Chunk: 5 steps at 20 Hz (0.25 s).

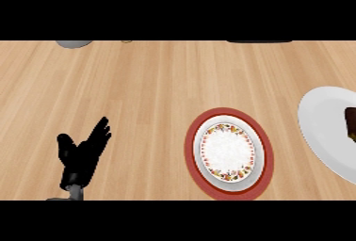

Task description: Pick the sweet potato from the plate and place it in the plate

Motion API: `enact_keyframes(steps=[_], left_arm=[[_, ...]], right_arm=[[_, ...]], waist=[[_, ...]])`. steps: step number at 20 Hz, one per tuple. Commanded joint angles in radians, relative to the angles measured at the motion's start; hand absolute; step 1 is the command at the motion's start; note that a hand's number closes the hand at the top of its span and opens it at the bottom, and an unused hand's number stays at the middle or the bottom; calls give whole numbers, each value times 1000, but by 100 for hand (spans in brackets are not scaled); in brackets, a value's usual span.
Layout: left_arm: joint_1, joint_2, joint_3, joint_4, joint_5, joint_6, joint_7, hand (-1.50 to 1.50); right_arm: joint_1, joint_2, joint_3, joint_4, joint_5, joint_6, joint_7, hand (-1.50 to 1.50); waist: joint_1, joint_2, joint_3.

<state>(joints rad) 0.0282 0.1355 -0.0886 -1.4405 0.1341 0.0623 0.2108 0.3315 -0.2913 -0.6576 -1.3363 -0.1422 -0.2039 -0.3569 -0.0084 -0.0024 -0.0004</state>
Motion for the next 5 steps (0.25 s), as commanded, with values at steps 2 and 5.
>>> enact_keyframes(steps=[2, 5], left_arm=[[94, -11, -19, -71, -17, -8, -14, 0], [-20, -19, 12, -36, -9, -1, 70, 0]], right_arm=[[80, 121, 43, -128, 62, -47, 13, -150], [101, 144, 39, -145, 92, -34, 2, -150]], waist=[[7, 1, 0], [5, 2, 0]])
